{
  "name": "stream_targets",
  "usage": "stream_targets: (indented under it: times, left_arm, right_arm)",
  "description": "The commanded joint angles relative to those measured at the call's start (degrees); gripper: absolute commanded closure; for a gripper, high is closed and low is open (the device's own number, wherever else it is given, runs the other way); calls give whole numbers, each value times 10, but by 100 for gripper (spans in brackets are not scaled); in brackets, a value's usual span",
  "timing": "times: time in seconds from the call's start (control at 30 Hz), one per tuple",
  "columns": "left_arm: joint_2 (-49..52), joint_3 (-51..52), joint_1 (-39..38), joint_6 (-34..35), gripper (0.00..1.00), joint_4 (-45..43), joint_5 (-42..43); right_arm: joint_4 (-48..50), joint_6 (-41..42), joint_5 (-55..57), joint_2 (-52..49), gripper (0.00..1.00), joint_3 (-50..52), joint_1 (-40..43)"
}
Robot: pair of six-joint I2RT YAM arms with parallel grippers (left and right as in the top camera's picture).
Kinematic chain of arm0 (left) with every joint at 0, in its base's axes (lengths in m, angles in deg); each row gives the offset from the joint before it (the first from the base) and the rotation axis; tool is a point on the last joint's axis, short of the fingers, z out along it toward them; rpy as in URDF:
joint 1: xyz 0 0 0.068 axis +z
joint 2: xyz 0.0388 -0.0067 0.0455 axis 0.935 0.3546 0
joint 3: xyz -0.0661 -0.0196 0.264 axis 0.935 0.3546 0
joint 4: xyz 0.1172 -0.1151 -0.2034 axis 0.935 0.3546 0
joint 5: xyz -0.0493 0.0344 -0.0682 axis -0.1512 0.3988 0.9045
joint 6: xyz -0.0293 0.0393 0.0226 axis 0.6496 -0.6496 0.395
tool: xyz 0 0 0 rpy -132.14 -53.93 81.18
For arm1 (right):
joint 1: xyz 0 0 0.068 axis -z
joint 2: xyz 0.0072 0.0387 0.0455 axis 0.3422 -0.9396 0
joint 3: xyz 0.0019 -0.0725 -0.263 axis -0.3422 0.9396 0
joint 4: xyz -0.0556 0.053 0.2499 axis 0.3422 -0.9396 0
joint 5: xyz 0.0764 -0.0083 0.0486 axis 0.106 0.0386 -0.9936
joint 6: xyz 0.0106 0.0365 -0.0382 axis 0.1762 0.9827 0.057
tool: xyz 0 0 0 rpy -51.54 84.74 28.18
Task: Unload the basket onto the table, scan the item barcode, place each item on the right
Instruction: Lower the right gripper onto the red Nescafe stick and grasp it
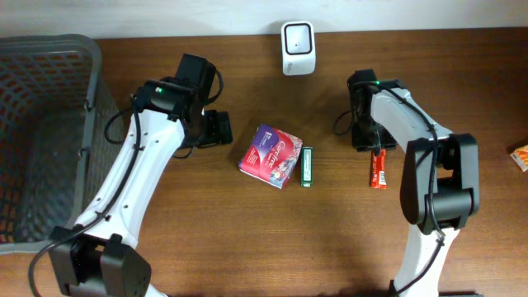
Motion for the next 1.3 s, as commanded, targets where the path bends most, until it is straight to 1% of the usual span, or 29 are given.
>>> stream_targets:
  times: [0.0, 0.1, 0.17, 0.2, 0.3, 0.33, 0.37, 0.4, 0.43, 0.5, 0.53, 0.6, 0.63, 0.67, 0.73, 0.8, 0.83, 0.87, 0.9, 0.93, 0.97, 1.07, 1.13, 1.2, 1.27]
  left_arm:
    - [-4, -1, 1, 5, 1, 0, -4]
    - [-4, -1, 1, 5, 1, 0, -4]
    - [-4, -1, 1, 5, 1, 0, -4]
    - [-4, -1, 1, 5, 1, 0, -4]
    - [-4, -1, 1, 5, 1, 0, -4]
    - [-4, -1, 1, 5, 1, 0, -4]
    - [-4, -1, 1, 5, 1, 0, -4]
    - [-4, -1, 1, 5, 1, 1, -4]
    - [-4, -1, 1, 5, 1, 0, -4]
    - [-4, -1, 1, 5, 1, 0, -4]
    - [-4, -1, 1, 5, 1, 0, -4]
    - [-4, -1, 1, 5, 1, 0, -4]
    - [-4, -1, 1, 5, 1, 0, -4]
    - [-4, -1, 1, 5, 1, 1, -4]
    - [-4, -1, 1, 5, 1, 0, -4]
    - [-4, -1, 1, 5, 1, 0, -4]
    - [-4, -1, 1, 5, 1, 0, -4]
    - [-4, -1, 1, 5, 1, 0, -4]
    - [-4, -1, 1, 5, 1, 0, -4]
    - [-4, -1, 1, 5, 1, 0, -4]
    - [-4, -1, 1, 5, 1, 0, -4]
    - [-4, -1, 1, 5, 1, 0, -4]
    - [-4, -1, 1, 5, 1, 0, -4]
    - [-4, -1, 1, 5, 1, 0, -4]
    - [-4, -1, 1, 5, 1, 1, -4]
  right_arm:
    - [15, -26, 18, -2, 55, 17, -19]
    - [57, -26, 69, -2, 55, 68, -16]
    - [73, -26, 75, -2, 56, 80, -15]
    - [89, -26, 61, -2, 60, 92, -13]
    - [133, -26, 56, -2, 63, 132, -12]
    - [137, -26, 56, -2, 69, 138, -12]
    - [137, -26, 56, -2, 79, 138, -12]
    - [137, -26, 56, -2, 94, 138, -12]
    - [137, -26, 55, -2, 96, 138, -12]
    - [123, -22, 52, -2, 96, 134, -12]
    - [106, -9, 51, -1, 96, 124, -12]
    - [64, -9, 29, 0, 96, 90, -12]
    - [30, -20, -17, 0, 96, 52, -12]
    - [7, -50, -90, 0, 96, 18, -12]
    - [-23, -66, -185, 1, 96, -30, -12]
    - [-67, -113, -347, 1, 96, -104, -12]
    - [-82, -119, -347, 1, 96, -121, -12]
    - [-104, -46, -152, -2, 66, -115, -8]
    - [-126, 7, -59, -2, 45, -99, -2]
    - [-130, 7, -57, -2, 37, -90, 0]
    - [-127, 7, -64, -2, 34, -63, 4]
    - [-63, 7, -42, -2, 32, 33, 5]
    - [-40, 7, -37, -2, 31, 62, 2]
    - [-22, 7, 10, -2, 30, 89, 2]
    - [6, 7, 19, -2, 30, 110, 3]
